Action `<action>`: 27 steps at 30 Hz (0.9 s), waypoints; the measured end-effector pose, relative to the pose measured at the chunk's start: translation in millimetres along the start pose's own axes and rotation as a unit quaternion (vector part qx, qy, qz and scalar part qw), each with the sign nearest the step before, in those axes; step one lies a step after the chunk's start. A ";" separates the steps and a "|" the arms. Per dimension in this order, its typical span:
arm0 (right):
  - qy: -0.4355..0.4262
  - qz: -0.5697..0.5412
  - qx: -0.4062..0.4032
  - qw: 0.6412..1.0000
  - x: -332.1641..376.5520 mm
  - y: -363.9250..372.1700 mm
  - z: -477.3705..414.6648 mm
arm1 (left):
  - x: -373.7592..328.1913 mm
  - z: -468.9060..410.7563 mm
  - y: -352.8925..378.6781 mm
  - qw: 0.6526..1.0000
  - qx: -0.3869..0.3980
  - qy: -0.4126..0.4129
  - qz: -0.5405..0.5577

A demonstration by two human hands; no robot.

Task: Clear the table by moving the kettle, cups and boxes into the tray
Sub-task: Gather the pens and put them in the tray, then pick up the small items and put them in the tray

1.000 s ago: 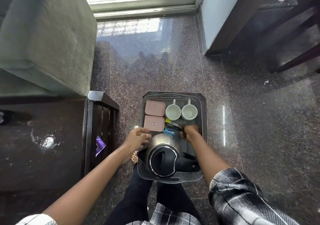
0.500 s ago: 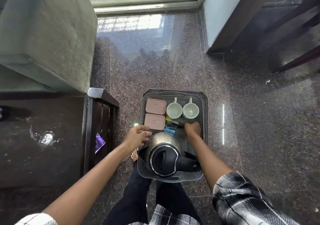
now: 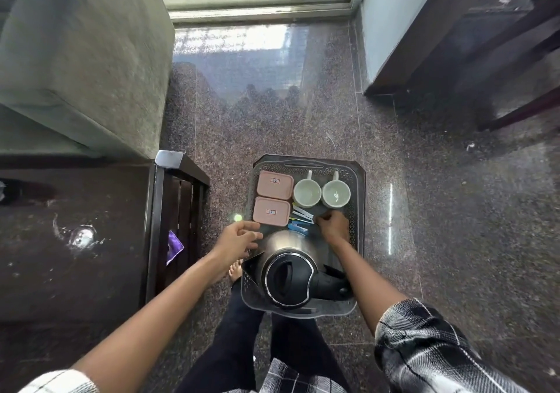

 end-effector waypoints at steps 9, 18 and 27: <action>-0.028 -0.159 0.044 0.986 38.5 -21.8 65.1 | -16.8 13.7 -4.0 0.999 -0.005 0.021 0.026; -0.297 0.004 0.050 0.953 177.1 10.5 187.3 | -32.7 63.7 -56.2 0.990 -0.033 0.110 0.080; -0.339 0.127 0.164 0.918 211.2 195.4 289.8 | 71.5 122.1 -183.1 0.971 -0.085 0.128 0.185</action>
Point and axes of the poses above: each hand's wrist, its own z-axis away from the middle knuckle, its own y-axis out of the palm, x = y × z, the point moved 10 cm from there along -z, towards the middle knuckle, and after that the axes turned 4 degrees about x, right-handed, at the moved point
